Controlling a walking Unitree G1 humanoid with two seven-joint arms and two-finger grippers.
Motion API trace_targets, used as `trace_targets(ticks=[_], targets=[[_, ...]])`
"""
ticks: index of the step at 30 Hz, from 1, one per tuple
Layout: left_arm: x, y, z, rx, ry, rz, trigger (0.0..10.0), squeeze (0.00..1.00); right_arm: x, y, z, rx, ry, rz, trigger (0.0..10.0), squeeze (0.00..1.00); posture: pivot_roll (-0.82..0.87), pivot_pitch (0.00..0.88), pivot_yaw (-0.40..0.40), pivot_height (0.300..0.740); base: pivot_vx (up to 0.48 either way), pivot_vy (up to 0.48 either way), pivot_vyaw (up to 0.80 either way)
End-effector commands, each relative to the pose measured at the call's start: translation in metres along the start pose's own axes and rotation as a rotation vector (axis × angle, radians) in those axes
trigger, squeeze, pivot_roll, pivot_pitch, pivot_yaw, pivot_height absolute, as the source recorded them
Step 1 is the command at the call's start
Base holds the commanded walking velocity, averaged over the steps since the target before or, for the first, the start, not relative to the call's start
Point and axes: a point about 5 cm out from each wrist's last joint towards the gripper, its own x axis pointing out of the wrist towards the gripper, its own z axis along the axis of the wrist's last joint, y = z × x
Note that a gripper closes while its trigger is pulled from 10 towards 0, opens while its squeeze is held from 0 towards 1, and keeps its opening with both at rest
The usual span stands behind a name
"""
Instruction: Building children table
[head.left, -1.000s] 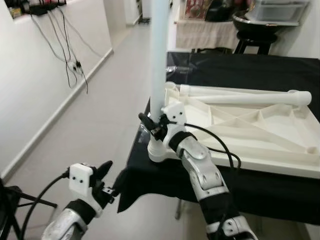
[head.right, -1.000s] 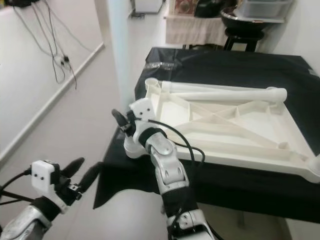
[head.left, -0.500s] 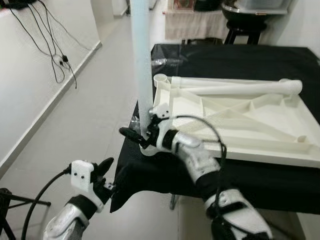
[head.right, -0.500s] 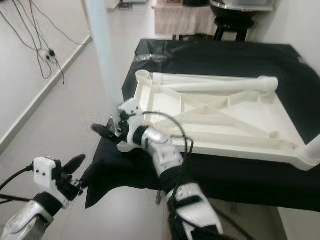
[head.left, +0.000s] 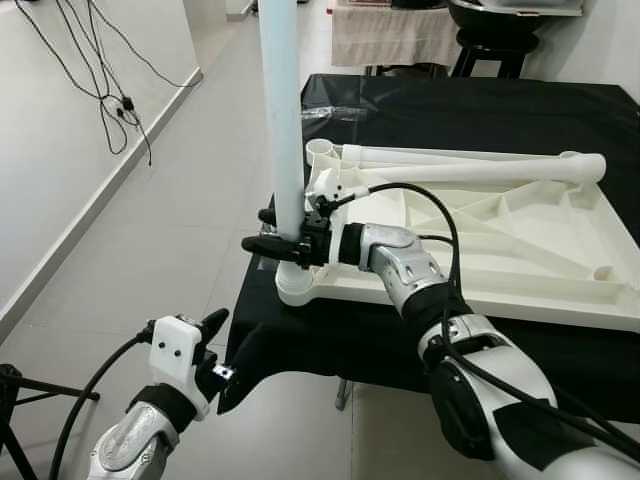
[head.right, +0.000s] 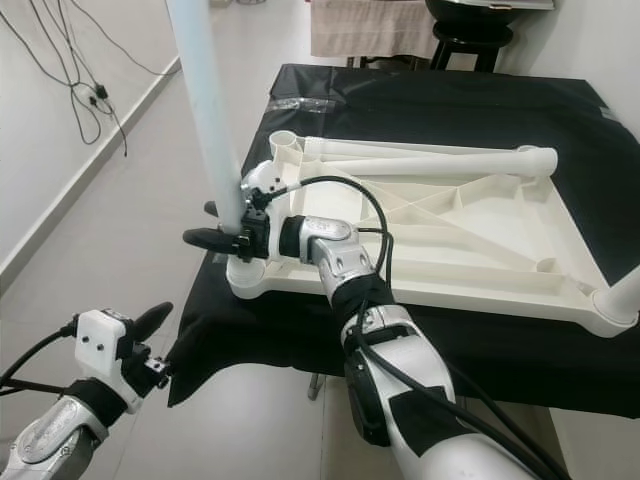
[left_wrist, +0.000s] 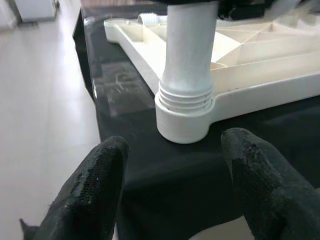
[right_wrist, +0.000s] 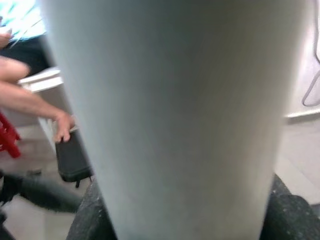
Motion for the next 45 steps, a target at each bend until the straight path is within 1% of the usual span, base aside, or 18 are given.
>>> trace_targets(ticks=[1,10,12,13,15,16,18,20,28,29,31,32,34,35,37,40,41,45], targets=[[-0.003,0.0,0.001,0.046,0.001,0.0,10.0,0.0,0.005,0.005,-0.009,0.049,0.04,0.042,0.0,0.0,0.08,0.067,-0.007,0.74,0.0,0.0,0.0],[-0.008,-0.005,0.005,0.062,-0.02,0.007,10.0,0.0,-0.015,-0.002,-0.019,0.022,0.066,-0.002,0.0,0.0,0.04,0.077,-0.004,0.74,0.0,0.0,0.0],[-0.011,-0.007,0.006,0.072,-0.023,0.008,10.0,0.0,-0.025,-0.006,-0.025,-0.006,0.082,-0.066,0.0,0.0,0.03,0.083,-0.014,0.74,0.0,0.0,0.0],[-0.014,-0.01,0.008,0.069,-0.027,0.013,10.0,0.0,-0.032,-0.01,-0.037,-0.001,0.097,-0.238,0.0,0.0,0.03,0.085,-0.018,0.74,0.0,0.0,0.0],[-0.014,-0.01,0.008,0.069,-0.027,0.013,10.0,0.0,-0.032,-0.01,-0.037,-0.001,0.097,-0.238,0.0,0.0,0.03,0.085,-0.018,0.74,0.0,0.0,0.0],[-0.018,-0.015,0.01,0.042,-0.039,0.026,10.0,0.0,-0.023,0.017,-0.062,-0.018,0.106,-0.426,0.0,0.0,-0.02,0.108,0.024,0.74,0.0,0.0,0.0],[-0.018,-0.015,0.01,0.042,-0.039,0.026,10.0,0.0,-0.023,0.017,-0.062,-0.018,0.106,-0.426,0.0,0.0,-0.02,0.108,0.024,0.74,0.0,0.0,0.0],[-0.019,-0.028,0.011,0.004,-0.059,0.018,10.0,0.0,-0.022,0.049,-0.071,-0.01,0.073,-0.662,0.0,0.0,-0.02,0.099,0.024,0.74,0.0,0.0,0.0],[-0.02,-0.03,0.011,0.002,-0.073,0.054,10.0,0.0,-0.005,0.036,-0.057,-0.016,0.025,-0.604,0.0,0.0,-0.02,0.105,0.018,0.74,0.0,0.0,0.0],[-0.02,-0.025,0.01,0.0,-0.073,0.082,10.0,0.0,-0.001,0.031,-0.048,-0.025,0.009,-0.571,9.7,0.0,-0.01,0.104,0.018,0.74,0.0,0.0,0.0],[-0.018,-0.021,0.009,-0.021,-0.073,0.084,10.0,0.0,0.004,0.029,-0.039,-0.035,-0.015,-0.472,10.0,0.0,-0.01,0.104,0.014,0.74,0.0,0.0,0.0],[-0.017,-0.022,0.009,-0.033,-0.07,0.076,10.0,0.0,0.002,0.032,-0.032,-0.029,-0.037,-0.442,10.0,0.65,-0.01,0.103,0.012,0.74,0.0,0.0,0.0],[-0.017,-0.023,0.009,-0.04,-0.068,0.071,10.0,0.0,0.001,0.035,-0.026,-0.025,-0.051,-0.425,10.0,0.65,-0.01,0.103,0.012,0.74,0.0,0.0,0.0],[-0.017,-0.022,0.008,-0.059,-0.069,0.074,10.0,0.0,0.0,0.036,-0.018,-0.018,-0.083,-0.35,10.0,1.0,0.0,0.099,0.011,0.74,0.0,0.0,0.0],[-0.015,-0.022,0.007,-0.071,-0.07,0.071,10.0,0.0,-0.003,0.028,0.001,-0.046,-0.128,-0.176,10.0,1.0,0.0,0.096,0.009,0.74,0.0,0.0,0.0],[-0.014,-0.022,0.007,-0.072,-0.071,0.072,10.0,0.0,-0.005,0.023,0.01,-0.077,-0.138,-0.075,10.0,1.0,0.0,0.092,0.007,0.74,0.0,0.0,0.0],[-0.013,-0.021,0.006,-0.073,-0.071,0.076,10.0,0.0,-0.006,0.021,0.012,-0.083,-0.122,0.0,10.0,0.0,0.01,0.088,0.006,0.74,0.0,0.0,0.0],[-0.012,-0.02,0.005,-0.075,-0.069,0.084,10.0,0.0,-0.005,0.017,0.014,-0.072,-0.073,0.145,10.0,0.0,0.01,0.086,0.002,0.74,0.0,0.0,0.0]])
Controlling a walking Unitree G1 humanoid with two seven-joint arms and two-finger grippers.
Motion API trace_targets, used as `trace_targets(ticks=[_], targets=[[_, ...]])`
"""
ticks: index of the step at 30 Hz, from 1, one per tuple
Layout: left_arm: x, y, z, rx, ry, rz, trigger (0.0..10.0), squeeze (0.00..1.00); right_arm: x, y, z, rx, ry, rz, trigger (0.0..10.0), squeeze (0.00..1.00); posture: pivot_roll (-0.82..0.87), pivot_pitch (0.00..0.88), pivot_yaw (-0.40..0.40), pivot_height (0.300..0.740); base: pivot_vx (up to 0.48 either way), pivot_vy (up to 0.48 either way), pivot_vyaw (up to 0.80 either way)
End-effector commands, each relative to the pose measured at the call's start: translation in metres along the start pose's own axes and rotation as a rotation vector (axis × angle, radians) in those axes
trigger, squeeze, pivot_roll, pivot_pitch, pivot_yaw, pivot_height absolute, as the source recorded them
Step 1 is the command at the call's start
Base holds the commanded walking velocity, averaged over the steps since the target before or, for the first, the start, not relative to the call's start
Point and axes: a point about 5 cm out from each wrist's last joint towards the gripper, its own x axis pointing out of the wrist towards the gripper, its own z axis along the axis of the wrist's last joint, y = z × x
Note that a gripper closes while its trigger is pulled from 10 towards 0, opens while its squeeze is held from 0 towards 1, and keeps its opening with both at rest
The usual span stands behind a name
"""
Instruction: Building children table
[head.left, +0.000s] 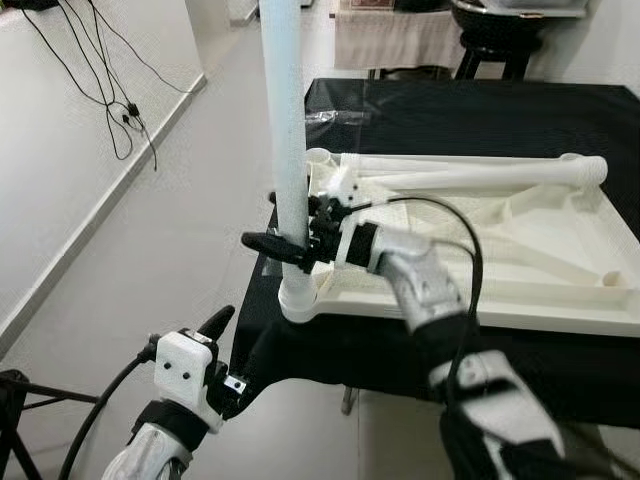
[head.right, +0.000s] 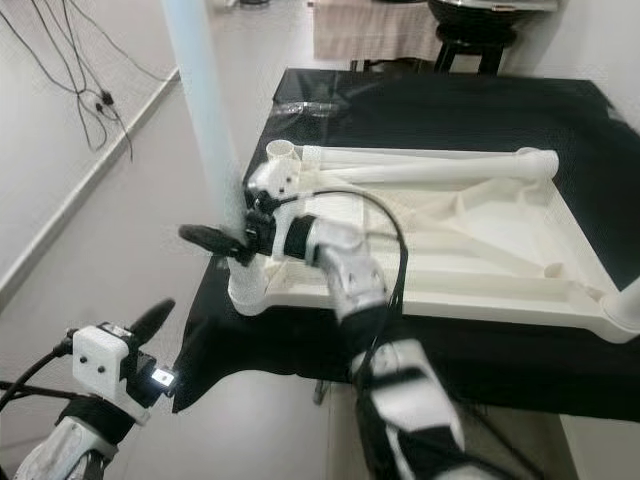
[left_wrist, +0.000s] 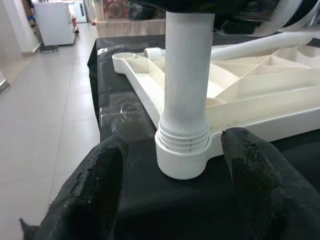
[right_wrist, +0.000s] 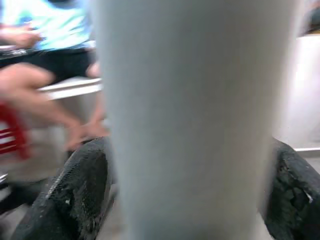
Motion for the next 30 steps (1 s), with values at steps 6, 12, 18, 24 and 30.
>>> trace_targets(ticks=[6,12,18,24,30], targets=[[-0.001,0.002,-0.006,-0.017,0.026,0.011,10.0,0.0,0.008,-0.001,-0.005,0.066,0.044,0.096,1.7,0.0,0.02,0.083,-0.002,0.74,0.0,0.0,0.0],[0.0,0.001,-0.006,-0.022,0.029,0.011,10.0,0.0,0.004,-0.004,-0.011,0.101,0.056,0.083,0.0,0.0,0.02,0.089,-0.003,0.74,0.0,0.0,0.0],[-0.002,-0.002,-0.005,-0.027,0.029,0.012,10.0,0.0,-0.017,-0.007,-0.024,0.065,0.051,-0.025,0.0,0.0,0.02,0.106,-0.008,0.74,0.0,0.0,0.0],[-0.004,0.0,-0.002,-0.03,0.03,0.011,10.0,0.0,-0.009,0.023,-0.074,0.141,0.14,-0.626,0.0,0.0,0.0,0.139,0.006,0.74,0.0,0.0,0.0],[-0.005,0.001,-0.002,-0.03,0.036,0.001,10.0,0.0,-0.004,0.042,-0.091,0.219,0.167,-0.803,0.0,0.0,0.02,0.124,-0.014,0.74,0.0,0.0,0.0]])
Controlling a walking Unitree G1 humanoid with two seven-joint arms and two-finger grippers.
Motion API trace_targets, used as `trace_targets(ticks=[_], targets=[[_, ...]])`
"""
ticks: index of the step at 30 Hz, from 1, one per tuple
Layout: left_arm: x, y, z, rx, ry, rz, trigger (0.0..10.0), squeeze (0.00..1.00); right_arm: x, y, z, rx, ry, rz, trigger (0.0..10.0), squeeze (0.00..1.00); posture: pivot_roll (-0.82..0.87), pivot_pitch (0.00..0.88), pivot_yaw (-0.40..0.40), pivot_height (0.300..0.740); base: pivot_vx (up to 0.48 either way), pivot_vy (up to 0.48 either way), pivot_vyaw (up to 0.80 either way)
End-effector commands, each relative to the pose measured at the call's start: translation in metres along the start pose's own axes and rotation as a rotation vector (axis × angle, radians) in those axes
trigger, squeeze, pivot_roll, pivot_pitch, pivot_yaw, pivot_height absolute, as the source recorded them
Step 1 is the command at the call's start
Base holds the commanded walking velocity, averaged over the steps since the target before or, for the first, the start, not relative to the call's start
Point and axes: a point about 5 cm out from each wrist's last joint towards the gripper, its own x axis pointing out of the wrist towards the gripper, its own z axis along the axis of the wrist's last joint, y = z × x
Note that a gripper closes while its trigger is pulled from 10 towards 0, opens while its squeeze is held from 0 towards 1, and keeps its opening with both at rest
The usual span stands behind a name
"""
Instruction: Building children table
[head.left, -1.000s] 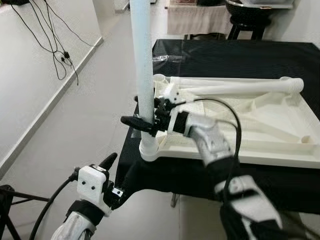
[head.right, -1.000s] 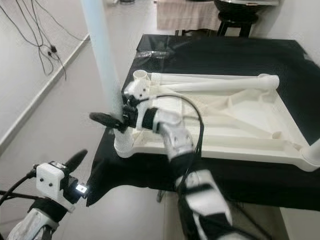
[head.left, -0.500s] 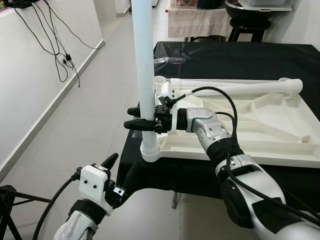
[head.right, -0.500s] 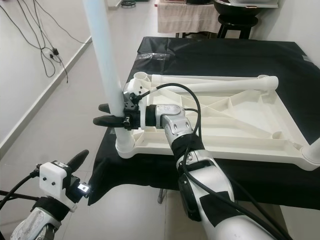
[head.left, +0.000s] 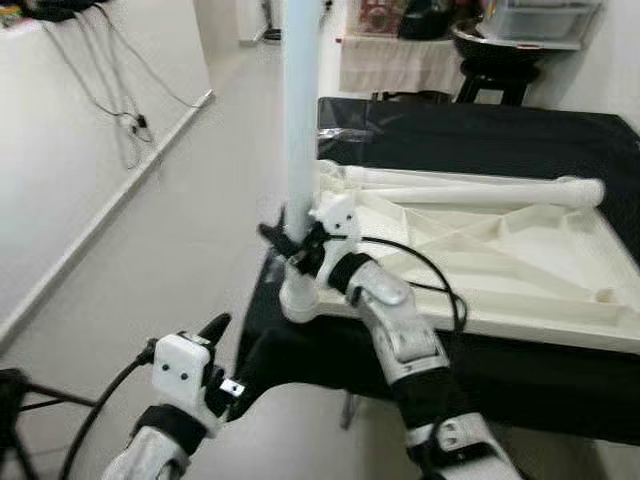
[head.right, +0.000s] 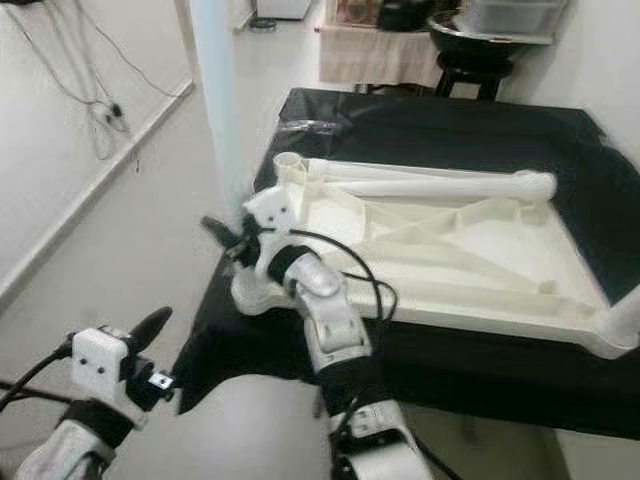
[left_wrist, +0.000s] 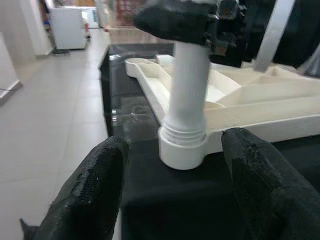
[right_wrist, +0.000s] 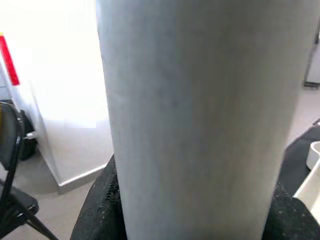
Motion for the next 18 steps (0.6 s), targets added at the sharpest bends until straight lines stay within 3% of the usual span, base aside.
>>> trace_targets(ticks=[1,4,5,6,9,10,12,13,14,15,16,17,18], targets=[[-0.002,0.002,-0.001,0.004,0.018,-0.007,10.0,0.0,-0.007,0.009,-0.048,0.108,0.182,-0.036,0.0,0.0,0.02,0.124,-0.014,0.74,0.0,0.0,0.0],[-0.002,0.002,-0.001,0.004,0.019,-0.006,10.0,0.0,-0.003,0.009,-0.045,0.1,0.171,-0.028,0.0,0.0,0.01,0.123,-0.008,0.74,0.0,0.0,0.0],[-0.002,0.002,-0.001,0.005,0.018,0.001,10.0,0.0,0.004,0.008,-0.04,0.094,0.151,-0.017,6.4,0.0,0.02,0.125,-0.003,0.74,0.0,0.0,0.0],[-0.003,0.002,-0.001,0.006,0.018,0.004,10.0,0.0,0.01,0.007,-0.034,0.09,0.133,0.012,10.0,0.0,0.02,0.125,-0.003,0.74,0.0,0.0,0.0],[-0.003,0.002,-0.001,0.007,0.018,0.007,10.0,0.0,0.014,0.006,-0.03,0.086,0.118,0.033,10.0,0.0,0.02,0.125,-0.003,0.74,0.0,0.0,0.0],[-0.002,0.002,-0.001,0.006,0.019,0.006,10.0,0.0,0.019,0.008,-0.022,0.108,0.078,0.127,10.0,1.0,0.03,0.119,-0.003,0.74,0.0,0.0,0.0],[-0.002,0.002,-0.001,0.006,0.019,0.006,10.0,0.0,0.019,0.008,-0.022,0.108,0.078,0.127,10.0,1.0,0.03,0.119,-0.003,0.74,0.0,0.0,0.0],[-0.002,0.002,-0.002,0.004,0.02,0.004,10.0,0.0,0.021,0.012,-0.01,0.123,0.022,0.265,10.0,1.0,0.03,0.115,-0.006,0.74,0.0,0.0,0.0],[-0.002,0.002,-0.002,0.004,0.02,0.004,10.0,0.0,0.021,0.012,-0.01,0.123,0.022,0.265,10.0,1.0,0.03,0.115,-0.006,0.74,0.0,0.0,0.0],[-0.001,0.002,-0.002,0.003,0.02,0.004,10.0,0.0,0.021,0.013,0.003,0.117,-0.028,0.431,10.0,0.47,0.03,0.109,-0.007,0.74,0.0,0.0,0.0],[-0.001,0.002,-0.002,0.003,0.02,0.004,10.0,0.0,0.021,0.013,0.003,0.117,-0.028,0.431,10.0,0.47,0.03,0.109,-0.007,0.74,0.0,0.0,0.0],[0.0,0.003,-0.003,0.001,0.02,0.004,10.0,0.0,0.018,0.012,0.014,0.076,-0.045,0.561,10.0,0.0,0.03,0.102,-0.009,0.74,0.0,0.0,0.0],[0.001,0.003,-0.004,0.0,0.021,0.004,10.0,0.0,0.016,0.011,0.02,0.045,-0.043,0.63,10.0,0.0,0.03,0.102,-0.009,0.74,0.0,0.0,0.0]])
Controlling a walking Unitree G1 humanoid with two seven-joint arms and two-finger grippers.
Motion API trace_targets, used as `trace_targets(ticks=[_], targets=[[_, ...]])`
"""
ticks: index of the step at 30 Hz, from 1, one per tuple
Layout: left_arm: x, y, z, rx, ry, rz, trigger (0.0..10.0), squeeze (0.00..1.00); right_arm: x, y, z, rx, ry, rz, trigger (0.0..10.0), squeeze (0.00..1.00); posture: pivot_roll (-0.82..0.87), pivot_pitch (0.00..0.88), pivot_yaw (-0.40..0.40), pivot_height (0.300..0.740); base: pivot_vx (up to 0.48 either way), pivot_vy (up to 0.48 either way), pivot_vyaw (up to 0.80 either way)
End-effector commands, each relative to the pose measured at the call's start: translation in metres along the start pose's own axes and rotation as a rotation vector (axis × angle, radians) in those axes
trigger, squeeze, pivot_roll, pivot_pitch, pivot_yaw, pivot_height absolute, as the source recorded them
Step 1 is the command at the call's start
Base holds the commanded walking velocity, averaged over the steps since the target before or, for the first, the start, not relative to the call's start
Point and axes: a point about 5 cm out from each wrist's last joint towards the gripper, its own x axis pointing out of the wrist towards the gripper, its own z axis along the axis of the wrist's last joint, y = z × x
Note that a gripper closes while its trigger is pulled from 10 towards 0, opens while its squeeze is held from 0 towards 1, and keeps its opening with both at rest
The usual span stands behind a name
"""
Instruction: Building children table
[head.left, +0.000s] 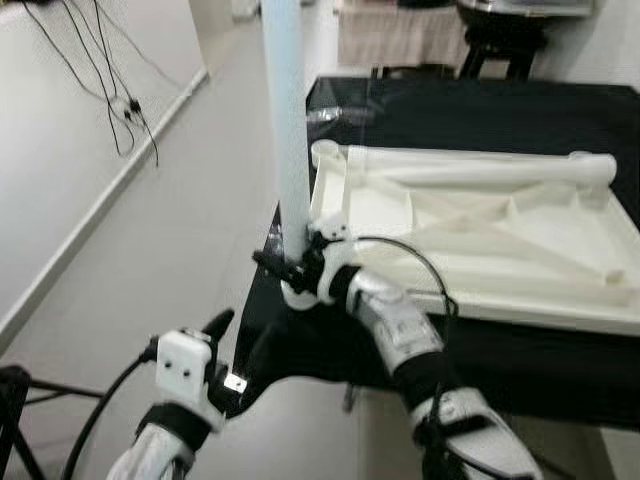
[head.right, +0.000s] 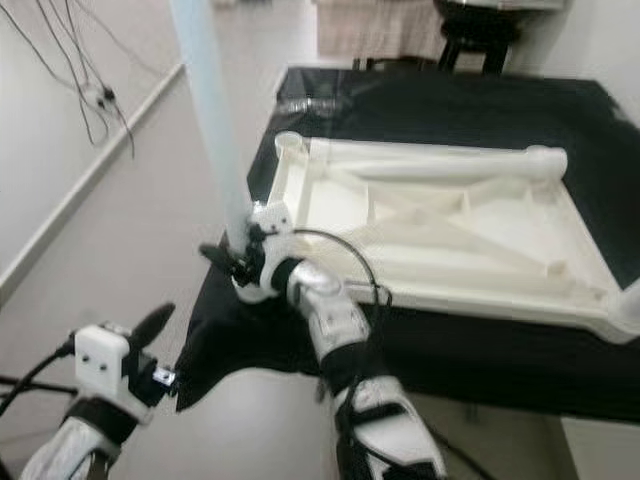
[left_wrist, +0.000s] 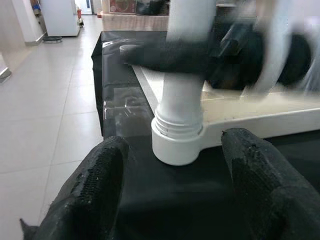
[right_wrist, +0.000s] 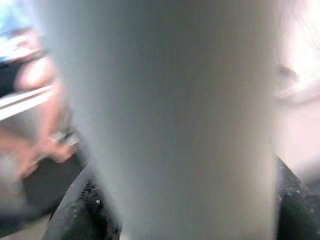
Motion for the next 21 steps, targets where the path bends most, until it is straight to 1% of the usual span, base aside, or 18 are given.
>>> trace_targets(ticks=[1,2,3,5,6,7,8,9,11,12,13,15,16,18,21], targets=[[-0.002,0.003,-0.007,-0.006,0.036,0.007,10.0,0.0,0.007,0.011,0.009,-0.038,-0.004,0.195,10.0,0.0,0.03,0.093,-0.01,0.74,0.0,0.0,0.0],[-0.001,0.003,-0.008,-0.006,0.037,0.007,10.0,0.0,0.006,0.009,0.008,-0.047,0.019,0.225,10.0,0.0,0.03,0.092,-0.011,0.74,0.0,0.0,0.0],[-0.001,0.003,-0.009,-0.007,0.038,0.007,10.0,0.0,0.005,0.005,0.006,-0.038,0.041,0.255,10.0,0.0,0.04,0.084,-0.012,0.74,0.0,0.0,0.0],[-0.001,0.003,-0.009,-0.007,0.038,0.007,10.0,0.0,0.005,0.005,0.006,-0.038,0.041,0.255,10.0,0.0,0.04,0.084,-0.012,0.74,0.0,0.0,0.0],[0.0,0.003,-0.009,-0.007,0.038,0.006,10.0,0.0,0.005,0.0,0.005,-0.02,0.058,0.261,10.0,0.0,0.04,0.082,-0.011,0.74,0.0,0.0,0.0],[0.0,0.003,-0.009,-0.007,0.038,0.006,10.0,0.0,0.005,0.0,0.005,-0.02,0.058,0.261,10.0,0.0,0.04,0.082,-0.011,0.74,0.0,0.0,0.0],[0.0,0.003,-0.01,-0.008,0.039,0.006,10.0,0.0,0.005,-0.006,0.005,0.011,0.068,0.245,8.9,0.0,0.04,0.078,-0.012,0.74,0.0,0.0,0.0],[0.0,0.003,-0.01,-0.008,0.039,0.006,10.0,0.0,0.004,-0.011,0.006,0.039,0.069,0.227,0.0,0.0,0.04,0.076,-0.011,0.74,0.0,0.0,0.0],[0.0,0.003,-0.01,-0.008,0.039,0.006,10.0,0.0,0.004,-0.011,0.006,0.039,0.069,0.227,0.0,0.0,0.04,0.076,-0.011,0.74,0.0,0.0,0.0],[0.001,0.003,-0.011,-0.008,0.04,0.005,10.0,0.0,0.004,-0.014,0.007,0.055,0.067,0.214,0.0,0.0,0.04,0.075,-0.012,0.74,0.0,0.0,0.0],[0.001,0.003,-0.011,-0.008,0.04,0.005,10.0,0.0,0.004,-0.014,0.007,0.055,0.067,0.214,0.0,0.0,0.04,0.075,-0.012,0.74,0.0,0.0,0.0],[0.001,0.002,-0.011,-0.008,0.04,0.003,10.0,0.0,-0.001,-0.019,0.006,0.079,0.067,0.212,0.0,0.0,0.04,0.076,-0.01,0.74,0.0,0.0,0.0],[0.001,0.002,-0.011,-0.008,0.04,0.003,10.0,0.0,-0.001,-0.019,0.006,0.079,0.067,0.212,0.0,0.0,0.04,0.076,-0.01,0.74,0.0,0.0,0.0],[0.001,0.001,-0.011,-0.009,0.039,0.001,10.0,0.0,-0.009,-0.022,0.002,0.078,0.076,0.202,0.0,0.0,0.04,0.081,-0.007,0.74,0.0,0.0,0.0],[0.0,0.0,-0.01,-0.01,0.039,0.001,10.0,0.0,-0.013,-0.024,0.0,0.071,0.084,0.189,0.0,0.0,0.04,0.083,-0.009,0.74,0.0,0.0,0.0]])
